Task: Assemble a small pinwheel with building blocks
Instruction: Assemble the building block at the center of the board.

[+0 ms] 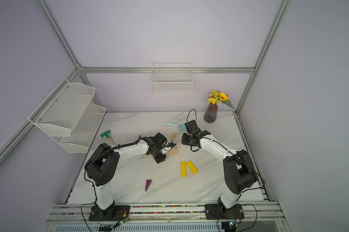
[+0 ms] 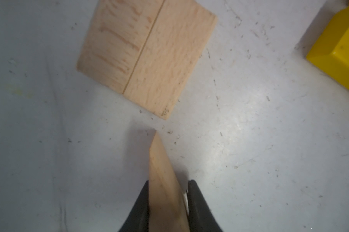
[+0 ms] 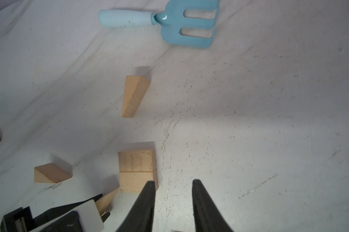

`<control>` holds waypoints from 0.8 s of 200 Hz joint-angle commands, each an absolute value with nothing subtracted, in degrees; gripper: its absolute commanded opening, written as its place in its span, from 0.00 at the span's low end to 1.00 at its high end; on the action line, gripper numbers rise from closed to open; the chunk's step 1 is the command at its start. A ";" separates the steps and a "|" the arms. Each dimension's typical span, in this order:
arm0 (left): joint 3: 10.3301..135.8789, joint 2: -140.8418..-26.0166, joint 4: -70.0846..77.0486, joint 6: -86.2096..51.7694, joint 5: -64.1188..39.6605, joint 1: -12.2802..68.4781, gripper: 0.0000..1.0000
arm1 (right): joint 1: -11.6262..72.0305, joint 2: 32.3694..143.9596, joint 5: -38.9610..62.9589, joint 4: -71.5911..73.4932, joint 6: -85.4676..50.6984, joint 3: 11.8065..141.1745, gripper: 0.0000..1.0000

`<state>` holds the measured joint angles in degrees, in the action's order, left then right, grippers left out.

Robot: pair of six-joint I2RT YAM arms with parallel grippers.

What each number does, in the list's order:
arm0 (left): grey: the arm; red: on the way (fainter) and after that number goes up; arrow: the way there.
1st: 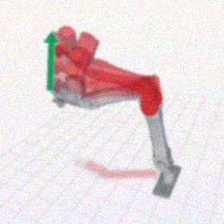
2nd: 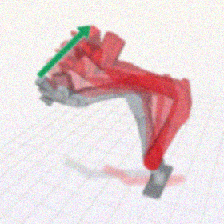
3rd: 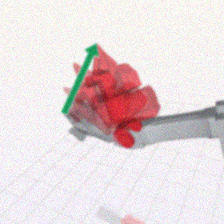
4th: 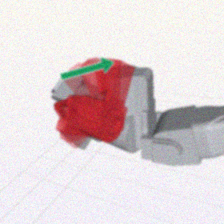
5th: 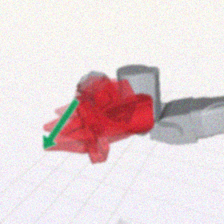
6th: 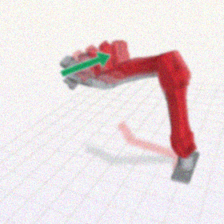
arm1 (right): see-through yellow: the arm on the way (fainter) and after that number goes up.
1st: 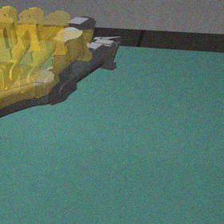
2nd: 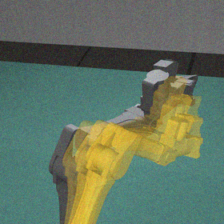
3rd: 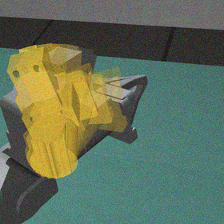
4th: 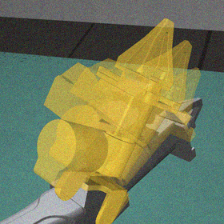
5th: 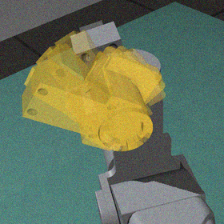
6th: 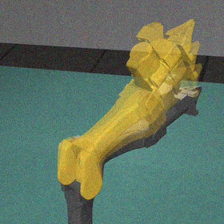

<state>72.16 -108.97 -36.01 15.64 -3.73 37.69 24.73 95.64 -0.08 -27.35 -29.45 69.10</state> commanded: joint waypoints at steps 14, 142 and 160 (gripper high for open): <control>70.75 -106.71 -36.47 15.91 -3.86 37.97 0.19 | 24.17 95.76 0.22 -27.06 -29.16 69.62 0.35; 70.14 -106.16 -34.42 16.39 -3.84 37.96 0.47 | 24.21 95.46 0.21 -26.98 -29.44 69.61 0.35; 70.14 -106.14 -33.86 16.38 -3.87 37.92 0.53 | 24.17 95.41 0.26 -26.98 -29.53 69.44 0.36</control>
<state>70.24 -107.74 -35.24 16.08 -3.64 37.69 24.49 95.64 -0.05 -27.33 -29.50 69.10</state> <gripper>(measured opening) 0.497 0.354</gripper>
